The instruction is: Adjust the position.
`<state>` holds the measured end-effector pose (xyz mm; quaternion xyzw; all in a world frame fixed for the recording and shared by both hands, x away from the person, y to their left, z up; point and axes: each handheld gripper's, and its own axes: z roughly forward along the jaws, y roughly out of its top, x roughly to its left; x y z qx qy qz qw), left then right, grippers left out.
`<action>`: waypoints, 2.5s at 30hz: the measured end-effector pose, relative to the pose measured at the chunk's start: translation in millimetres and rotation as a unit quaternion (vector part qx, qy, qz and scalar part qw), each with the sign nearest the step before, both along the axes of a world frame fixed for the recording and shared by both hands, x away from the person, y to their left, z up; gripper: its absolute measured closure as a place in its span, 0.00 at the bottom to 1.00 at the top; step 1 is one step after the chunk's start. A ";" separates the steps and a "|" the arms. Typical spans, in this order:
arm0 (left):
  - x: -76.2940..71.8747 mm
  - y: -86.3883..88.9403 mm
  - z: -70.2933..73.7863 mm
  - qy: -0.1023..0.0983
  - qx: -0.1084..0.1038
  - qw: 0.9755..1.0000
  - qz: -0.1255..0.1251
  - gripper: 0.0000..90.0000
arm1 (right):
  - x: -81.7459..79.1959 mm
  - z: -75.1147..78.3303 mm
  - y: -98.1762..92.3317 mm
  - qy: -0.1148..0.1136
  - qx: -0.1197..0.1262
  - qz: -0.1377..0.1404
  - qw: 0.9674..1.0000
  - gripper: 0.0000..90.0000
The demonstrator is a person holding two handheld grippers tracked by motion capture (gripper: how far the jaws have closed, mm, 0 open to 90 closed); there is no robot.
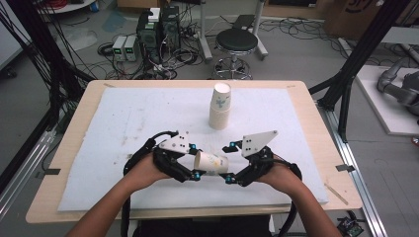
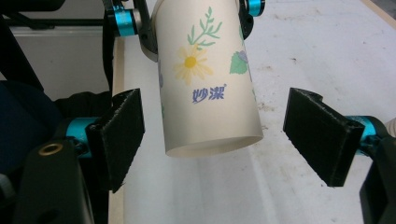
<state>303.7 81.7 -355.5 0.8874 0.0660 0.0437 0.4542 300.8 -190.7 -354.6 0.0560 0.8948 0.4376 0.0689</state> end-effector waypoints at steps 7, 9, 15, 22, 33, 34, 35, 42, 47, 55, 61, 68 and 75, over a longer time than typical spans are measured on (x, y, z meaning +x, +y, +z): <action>2.8 -4.6 4.1 0.008 0.029 1.000 0.007 0.39 | -0.1 1.8 4.9 -0.009 -0.027 0.002 1.000 0.23; 3.2 -6.2 6.4 0.008 0.041 0.999 0.004 0.39 | 0.4 2.6 7.0 -0.013 -0.036 0.003 0.999 0.23; 4.4 -11.4 12.8 0.003 0.064 0.998 0.003 0.39 | 0.7 7.2 14.3 -0.024 -0.062 0.010 0.998 0.23; 6.2 -18.7 13.4 0.006 0.101 0.995 0.004 0.39 | 1.1 8.1 23.3 -0.034 -0.095 0.015 0.995 0.24; 7.6 -23.3 8.5 0.018 0.115 0.993 0.005 0.39 | 0.7 -1.5 40.4 -0.039 -0.145 0.028 0.988 0.30; 7.6 -23.3 8.5 0.019 0.115 0.993 0.005 0.39 | 1.0 -2.4 41.8 -0.039 -0.149 0.029 0.988 0.31; 7.5 -23.6 8.2 0.019 0.115 0.993 0.004 0.38 | 0.9 -3.1 42.8 -0.037 -0.154 0.029 0.987 0.33; 6.2 -26.3 4.5 0.024 0.115 0.993 0.001 0.38 | 0.9 -7.6 48.1 -0.038 -0.172 0.030 0.984 0.39; 5.6 -26.5 0.7 0.023 0.110 0.994 0.003 0.38 | 0.1 -10.2 49.8 -0.031 -0.182 0.023 0.983 0.41; 6.0 -23.5 0.1 0.013 0.081 0.997 0.010 0.31 | 1.3 -12.2 49.4 -0.025 -0.179 0.013 0.984 0.44; 7.8 -4.3 9.6 0.007 0.005 0.999 0.037 0.20 | 3.0 -11.9 39.5 -0.021 -0.178 -0.002 0.984 0.44; 6.3 17.6 5.8 0.008 -0.062 0.996 0.066 0.20 | 5.8 -11.5 20.6 -0.009 -0.155 -0.038 0.987 0.43; 5.2 33.2 -13.8 0.008 -0.110 0.987 0.118 0.18 | 4.1 -14.4 -6.0 -0.009 -0.094 -0.082 0.992 0.42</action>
